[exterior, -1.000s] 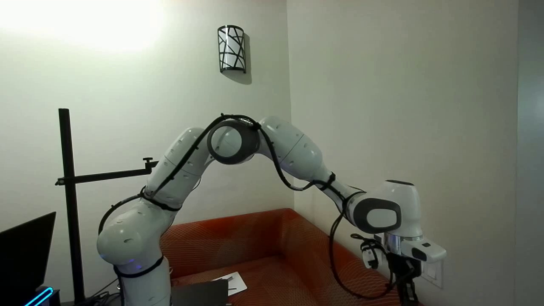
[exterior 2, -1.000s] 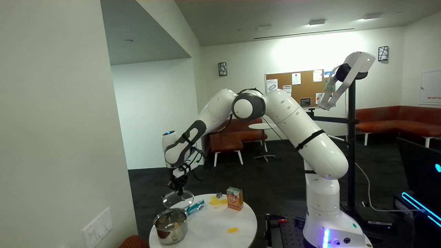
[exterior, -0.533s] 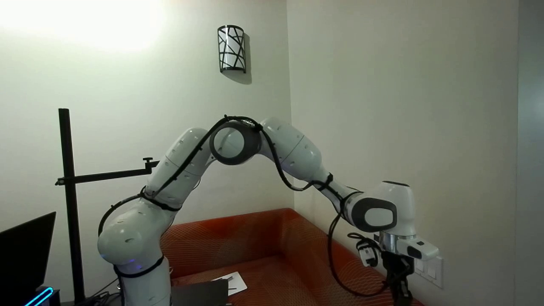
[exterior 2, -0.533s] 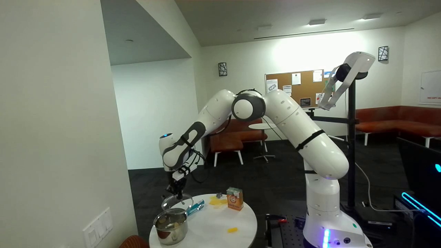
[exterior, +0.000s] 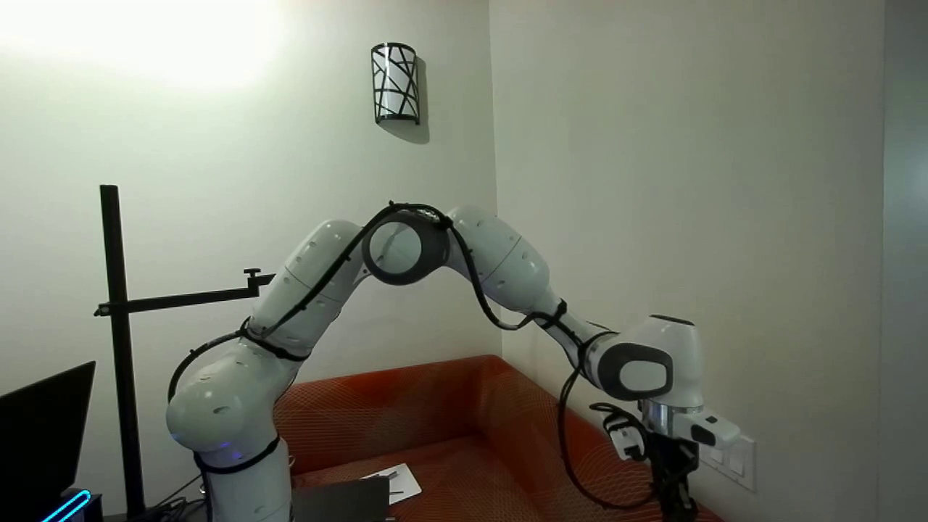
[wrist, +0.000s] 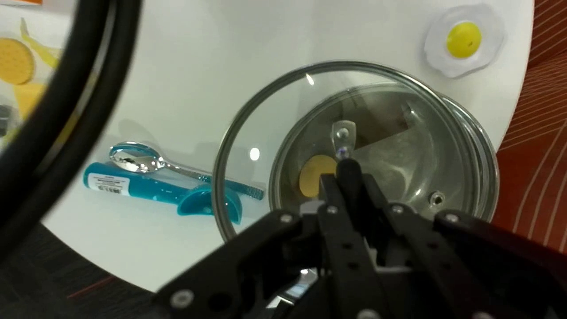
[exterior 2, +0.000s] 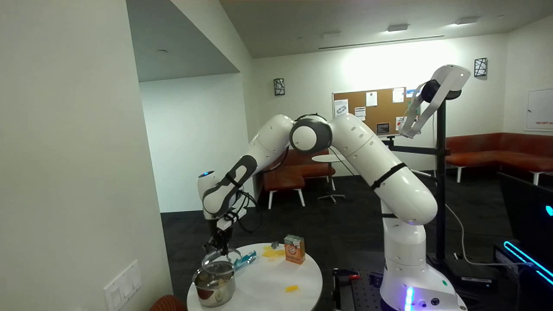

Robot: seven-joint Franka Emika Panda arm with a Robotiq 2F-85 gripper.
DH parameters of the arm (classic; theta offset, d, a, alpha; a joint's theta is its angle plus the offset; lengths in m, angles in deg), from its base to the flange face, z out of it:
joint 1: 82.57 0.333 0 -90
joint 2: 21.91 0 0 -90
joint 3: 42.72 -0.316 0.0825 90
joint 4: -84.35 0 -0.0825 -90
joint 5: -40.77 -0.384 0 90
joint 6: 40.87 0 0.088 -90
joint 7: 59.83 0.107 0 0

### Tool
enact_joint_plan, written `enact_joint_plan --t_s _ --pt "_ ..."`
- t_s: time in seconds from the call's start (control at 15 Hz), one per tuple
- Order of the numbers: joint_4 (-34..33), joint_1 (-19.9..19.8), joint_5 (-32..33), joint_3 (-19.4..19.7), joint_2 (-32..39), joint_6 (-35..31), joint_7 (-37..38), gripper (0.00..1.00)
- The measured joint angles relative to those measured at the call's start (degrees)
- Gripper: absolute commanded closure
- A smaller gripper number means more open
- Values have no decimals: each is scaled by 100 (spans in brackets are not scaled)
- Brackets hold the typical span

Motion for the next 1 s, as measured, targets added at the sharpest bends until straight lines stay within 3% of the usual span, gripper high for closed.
enact_joint_plan --t_s 1.0 --pt "-155 111 309 -42 149 73 -200 96"
